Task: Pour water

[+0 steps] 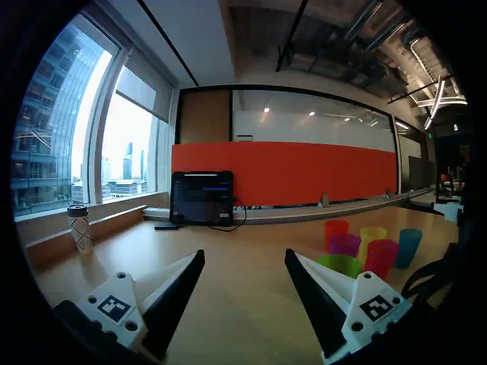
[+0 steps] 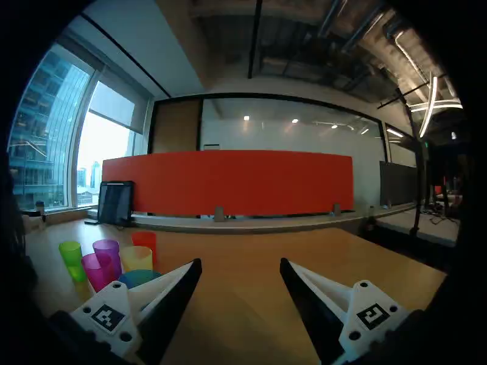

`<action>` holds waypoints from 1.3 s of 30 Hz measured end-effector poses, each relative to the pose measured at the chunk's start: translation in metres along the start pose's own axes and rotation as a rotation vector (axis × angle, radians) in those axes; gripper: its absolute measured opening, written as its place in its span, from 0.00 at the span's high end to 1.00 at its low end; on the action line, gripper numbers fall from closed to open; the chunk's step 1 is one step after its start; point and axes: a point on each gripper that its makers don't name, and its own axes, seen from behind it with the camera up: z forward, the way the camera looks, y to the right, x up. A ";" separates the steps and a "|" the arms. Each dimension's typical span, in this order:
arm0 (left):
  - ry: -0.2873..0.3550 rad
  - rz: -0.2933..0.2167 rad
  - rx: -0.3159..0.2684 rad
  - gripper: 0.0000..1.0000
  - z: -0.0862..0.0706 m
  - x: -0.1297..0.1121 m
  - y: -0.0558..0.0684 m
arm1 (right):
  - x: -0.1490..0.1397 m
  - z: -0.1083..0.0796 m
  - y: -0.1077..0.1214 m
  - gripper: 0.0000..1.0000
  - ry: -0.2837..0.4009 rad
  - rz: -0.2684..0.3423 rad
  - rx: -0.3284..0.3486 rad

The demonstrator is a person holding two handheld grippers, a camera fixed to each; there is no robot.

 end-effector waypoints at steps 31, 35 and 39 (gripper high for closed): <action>0.000 0.000 0.000 0.02 0.002 0.000 -0.001 | 0.000 -0.001 0.000 0.00 0.000 0.001 0.000; 0.000 0.000 0.000 0.02 0.001 0.000 -0.001 | -0.001 -0.001 0.000 0.00 0.000 0.001 0.000; -0.001 -0.001 -0.001 0.02 -0.001 -0.001 -0.002 | -0.001 -0.001 0.000 0.00 0.000 0.001 0.000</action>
